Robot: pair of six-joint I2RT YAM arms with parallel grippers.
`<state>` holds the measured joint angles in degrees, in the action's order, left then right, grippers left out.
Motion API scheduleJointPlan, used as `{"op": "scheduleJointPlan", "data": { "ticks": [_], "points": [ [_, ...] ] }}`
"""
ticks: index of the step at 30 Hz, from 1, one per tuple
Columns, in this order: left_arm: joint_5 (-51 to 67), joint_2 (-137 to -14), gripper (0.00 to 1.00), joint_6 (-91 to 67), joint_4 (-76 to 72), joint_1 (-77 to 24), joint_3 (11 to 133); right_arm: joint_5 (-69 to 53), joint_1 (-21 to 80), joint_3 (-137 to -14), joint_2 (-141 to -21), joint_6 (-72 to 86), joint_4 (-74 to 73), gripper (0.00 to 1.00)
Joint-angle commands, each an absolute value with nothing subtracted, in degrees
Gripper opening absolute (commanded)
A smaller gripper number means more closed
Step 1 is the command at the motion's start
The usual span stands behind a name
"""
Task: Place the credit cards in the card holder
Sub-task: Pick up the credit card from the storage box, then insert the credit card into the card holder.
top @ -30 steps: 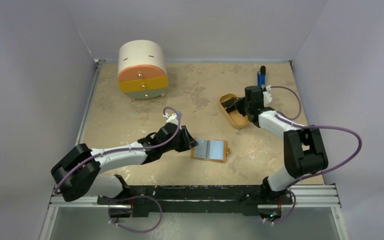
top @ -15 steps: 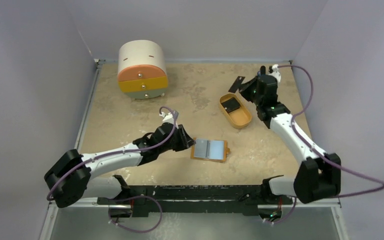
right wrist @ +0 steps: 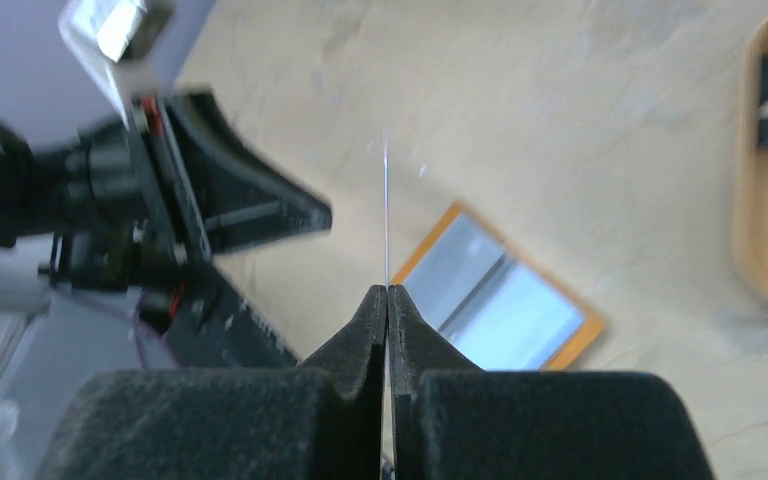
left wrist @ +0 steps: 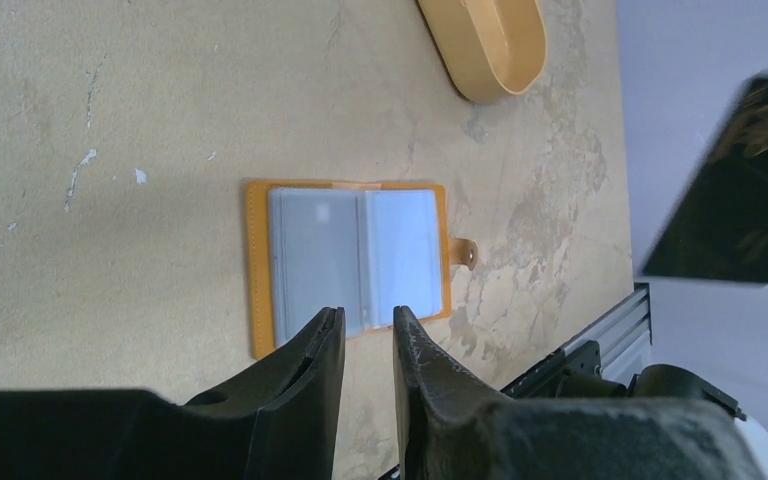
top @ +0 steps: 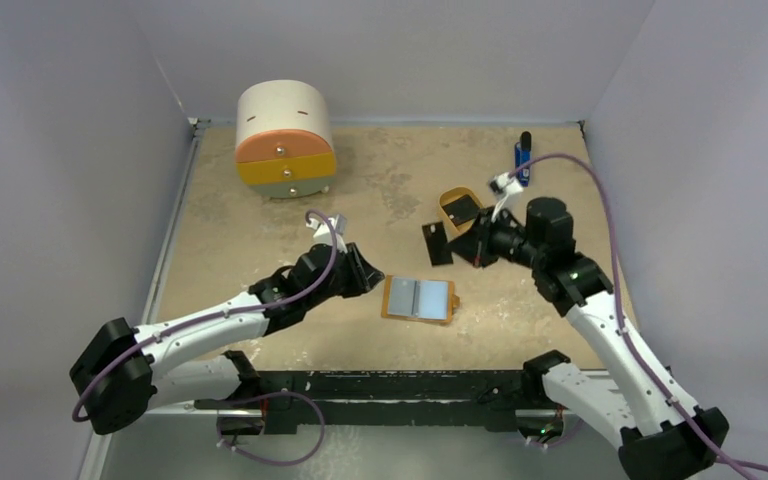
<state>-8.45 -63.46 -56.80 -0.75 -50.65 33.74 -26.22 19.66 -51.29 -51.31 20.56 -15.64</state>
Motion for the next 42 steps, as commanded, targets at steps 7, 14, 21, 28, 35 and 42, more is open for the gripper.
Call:
{"op": "scheduleJointPlan", "data": {
  "ticks": [7,14,21,28,35,42],
  "points": [
    [-7.24,-68.41,0.24,-57.67,-8.59,-50.62,30.86,-31.17,24.89,-23.13,-45.05,46.97,6.55,0.00],
    [-7.09,-71.65,0.23,-57.68,-9.40,-50.57,30.96,-28.25,24.87,-18.16,-49.85,54.11,10.77,0.00],
    [-8.00,-71.59,0.22,-58.53,-9.51,-50.54,28.81,-25.71,24.87,-16.88,-51.37,54.54,5.92,0.00],
    [-8.30,-71.62,0.22,-58.86,-9.13,-50.53,27.63,-26.55,24.87,-17.02,-55.96,53.47,7.61,0.00],
    [-8.65,-71.40,0.22,-59.48,-9.13,-50.62,26.44,-26.71,24.87,-17.14,-58.91,53.19,8.77,0.00],
    [-8.71,-71.98,0.22,-59.33,-9.12,-50.56,25.99,-26.82,24.88,-16.54,-60.70,53.15,12.06,0.00]
  ]
}}
